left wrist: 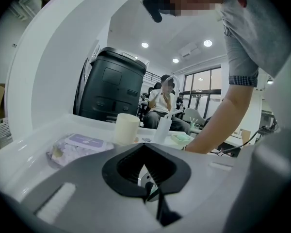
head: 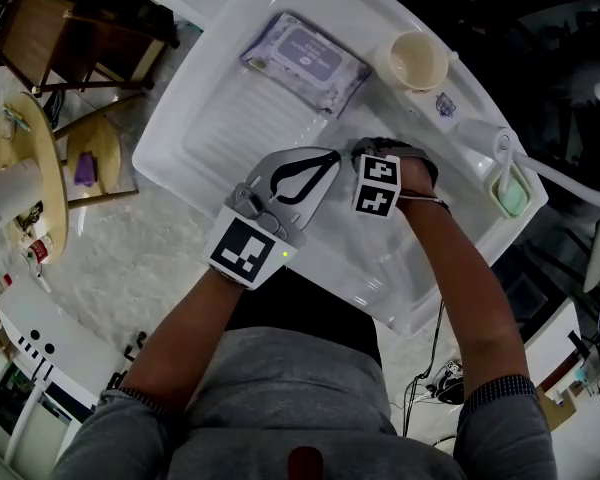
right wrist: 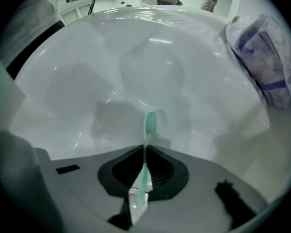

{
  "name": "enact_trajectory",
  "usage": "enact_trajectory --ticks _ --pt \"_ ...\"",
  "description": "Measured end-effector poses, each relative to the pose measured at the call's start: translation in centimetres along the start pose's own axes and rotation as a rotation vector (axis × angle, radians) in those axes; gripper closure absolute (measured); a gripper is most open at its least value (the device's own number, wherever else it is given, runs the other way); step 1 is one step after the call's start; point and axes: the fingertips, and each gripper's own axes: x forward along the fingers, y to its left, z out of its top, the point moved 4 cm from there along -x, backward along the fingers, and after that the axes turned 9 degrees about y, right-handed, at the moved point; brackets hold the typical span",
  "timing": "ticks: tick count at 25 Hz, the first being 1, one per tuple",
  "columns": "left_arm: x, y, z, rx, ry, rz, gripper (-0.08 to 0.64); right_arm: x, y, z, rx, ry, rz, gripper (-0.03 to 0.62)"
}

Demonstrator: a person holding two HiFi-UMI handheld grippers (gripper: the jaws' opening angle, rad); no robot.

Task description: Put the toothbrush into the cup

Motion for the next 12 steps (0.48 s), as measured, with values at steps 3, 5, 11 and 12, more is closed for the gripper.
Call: enact_trajectory --ticks 3,5,11,12 --pt "-0.6 -0.2 0.5 0.005 -0.003 0.006 0.552 -0.8 0.2 0.2 0.034 -0.018 0.006 0.563" --pt "-1.0 -0.3 0.9 0.01 -0.008 0.009 0.552 -1.7 0.3 0.4 0.046 -0.026 0.003 0.563" --pt "-2.4 -1.2 2.2 0.08 -0.031 -0.003 0.552 -4.9 0.6 0.8 0.081 -0.037 -0.01 0.563" --pt "-2.7 -1.3 2.5 0.091 -0.036 -0.005 0.552 -5.5 0.7 0.8 0.089 -0.037 -0.013 0.564"
